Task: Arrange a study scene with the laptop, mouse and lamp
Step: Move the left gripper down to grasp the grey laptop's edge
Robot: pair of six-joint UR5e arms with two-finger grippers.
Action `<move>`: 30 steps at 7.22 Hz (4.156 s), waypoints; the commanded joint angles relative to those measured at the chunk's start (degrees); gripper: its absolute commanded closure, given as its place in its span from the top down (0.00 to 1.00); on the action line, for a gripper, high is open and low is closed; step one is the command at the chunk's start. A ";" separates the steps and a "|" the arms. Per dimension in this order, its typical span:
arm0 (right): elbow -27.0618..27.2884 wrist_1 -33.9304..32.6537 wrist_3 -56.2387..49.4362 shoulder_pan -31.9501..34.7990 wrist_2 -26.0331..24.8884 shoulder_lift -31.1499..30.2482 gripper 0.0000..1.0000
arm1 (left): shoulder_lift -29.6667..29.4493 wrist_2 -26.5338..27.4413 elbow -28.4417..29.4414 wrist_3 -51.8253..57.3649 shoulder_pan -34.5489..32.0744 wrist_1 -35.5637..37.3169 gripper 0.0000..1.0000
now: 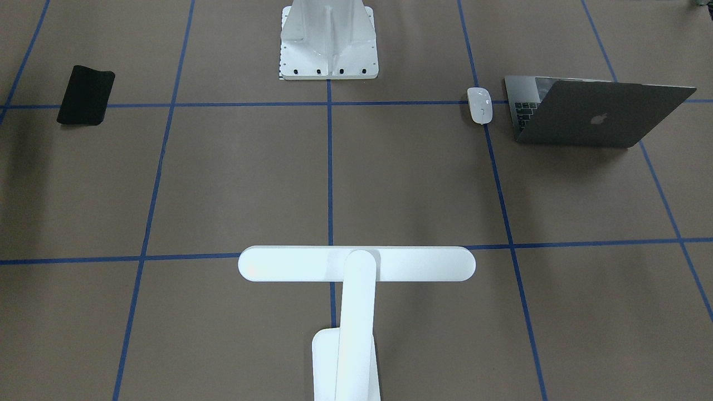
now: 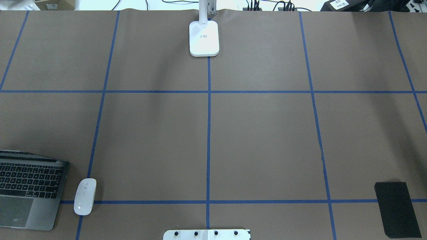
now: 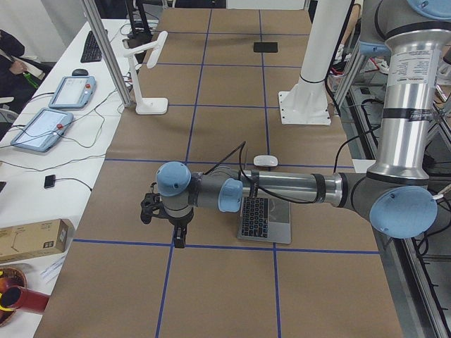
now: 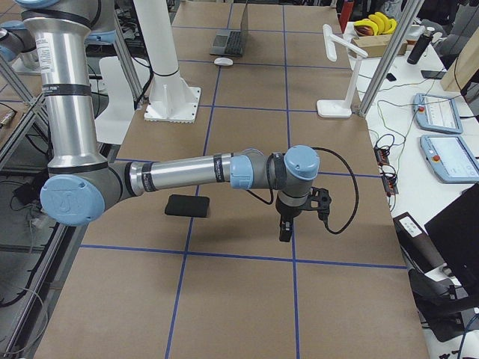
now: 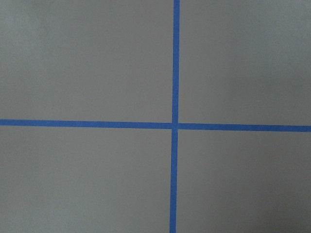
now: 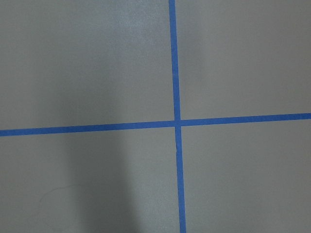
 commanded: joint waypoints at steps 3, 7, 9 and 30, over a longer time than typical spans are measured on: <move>6.92 5.97 5.96 -2.78 -0.93 -7.82 1.00 | 9.47 -0.49 -12.68 -32.05 0.25 4.21 0.99; 9.98 6.08 4.82 -3.31 2.04 -11.87 1.00 | 13.54 -4.88 -20.79 -64.22 4.62 3.43 1.00; 10.87 6.08 4.81 -3.40 2.14 -13.02 1.00 | 13.54 -4.88 -24.04 -78.90 12.08 1.50 1.00; 16.68 7.66 4.29 -3.40 2.23 -18.03 1.00 | 16.27 2.42 -20.44 -108.95 28.91 -17.15 0.00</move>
